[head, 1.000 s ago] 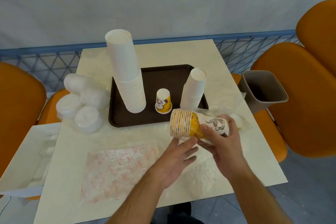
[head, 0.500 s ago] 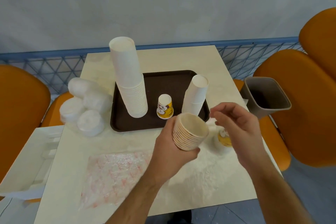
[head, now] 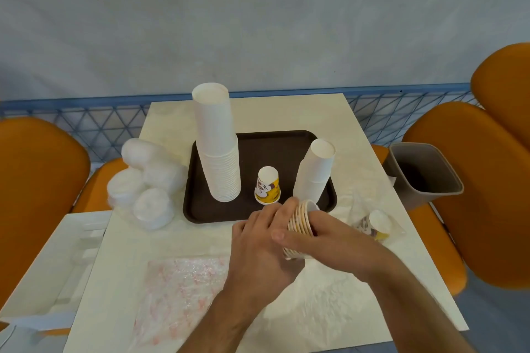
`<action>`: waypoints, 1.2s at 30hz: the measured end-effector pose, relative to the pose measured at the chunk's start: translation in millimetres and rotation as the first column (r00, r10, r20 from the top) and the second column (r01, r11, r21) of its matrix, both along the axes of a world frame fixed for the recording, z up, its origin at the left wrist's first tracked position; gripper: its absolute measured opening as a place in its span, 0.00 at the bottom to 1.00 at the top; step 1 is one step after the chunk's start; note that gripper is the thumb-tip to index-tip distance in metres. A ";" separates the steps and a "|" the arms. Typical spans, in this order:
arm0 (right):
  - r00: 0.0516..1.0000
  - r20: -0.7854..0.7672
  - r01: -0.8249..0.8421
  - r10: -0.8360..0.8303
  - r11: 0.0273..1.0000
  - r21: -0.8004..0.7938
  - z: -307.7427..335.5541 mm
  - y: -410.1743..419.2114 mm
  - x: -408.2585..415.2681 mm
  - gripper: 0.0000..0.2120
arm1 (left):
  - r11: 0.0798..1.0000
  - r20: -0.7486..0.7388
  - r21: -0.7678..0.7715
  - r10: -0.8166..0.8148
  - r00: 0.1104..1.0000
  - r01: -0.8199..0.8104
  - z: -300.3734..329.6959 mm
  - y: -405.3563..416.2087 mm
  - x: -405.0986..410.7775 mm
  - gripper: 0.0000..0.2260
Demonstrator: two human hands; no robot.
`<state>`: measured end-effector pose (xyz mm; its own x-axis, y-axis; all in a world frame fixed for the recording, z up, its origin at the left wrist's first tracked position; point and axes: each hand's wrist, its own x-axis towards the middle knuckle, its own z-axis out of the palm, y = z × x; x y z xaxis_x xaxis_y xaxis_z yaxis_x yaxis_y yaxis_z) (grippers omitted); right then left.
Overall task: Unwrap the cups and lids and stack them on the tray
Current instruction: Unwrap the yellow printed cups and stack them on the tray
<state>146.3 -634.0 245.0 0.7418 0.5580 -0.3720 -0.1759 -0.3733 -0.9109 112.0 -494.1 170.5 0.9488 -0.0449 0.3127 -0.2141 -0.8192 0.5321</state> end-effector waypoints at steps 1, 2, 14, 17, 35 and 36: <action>0.997 -0.078 0.033 -0.030 0.999 0.042 2.4 -0.5 1.1 0.01 | 0.999 0.008 0.044 0.007 1.000 -0.007 0.0 1.6 -0.4 0.37; 0.986 -0.154 0.076 -0.062 0.993 0.086 3.2 -2.2 2.2 0.05 | 0.998 0.013 0.068 0.013 1.000 -0.014 0.1 3.1 -1.1 0.39; 0.880 -0.462 0.330 -0.113 0.843 0.424 -4.3 -22.2 5.4 0.26 | 0.994 -0.165 0.035 0.112 0.980 -0.107 -11.2 29.2 6.3 0.36; 0.842 -0.484 0.489 -0.239 0.717 0.496 0.7 -28.4 6.2 0.22 | 0.993 -0.172 0.037 0.115 0.978 -0.110 -14.1 33.8 6.4 0.36; 0.837 0.430 0.454 -0.339 0.868 -0.199 -12.7 -18.9 38.2 0.06 | 1.000 -0.126 0.023 0.022 0.992 -0.019 -3.8 30.1 -1.8 0.39; 0.813 0.449 0.495 -0.372 0.847 -0.193 -11.4 -21.6 39.4 0.08 | 1.000 -0.133 0.019 0.018 0.991 -0.016 -3.3 30.8 -2.5 0.39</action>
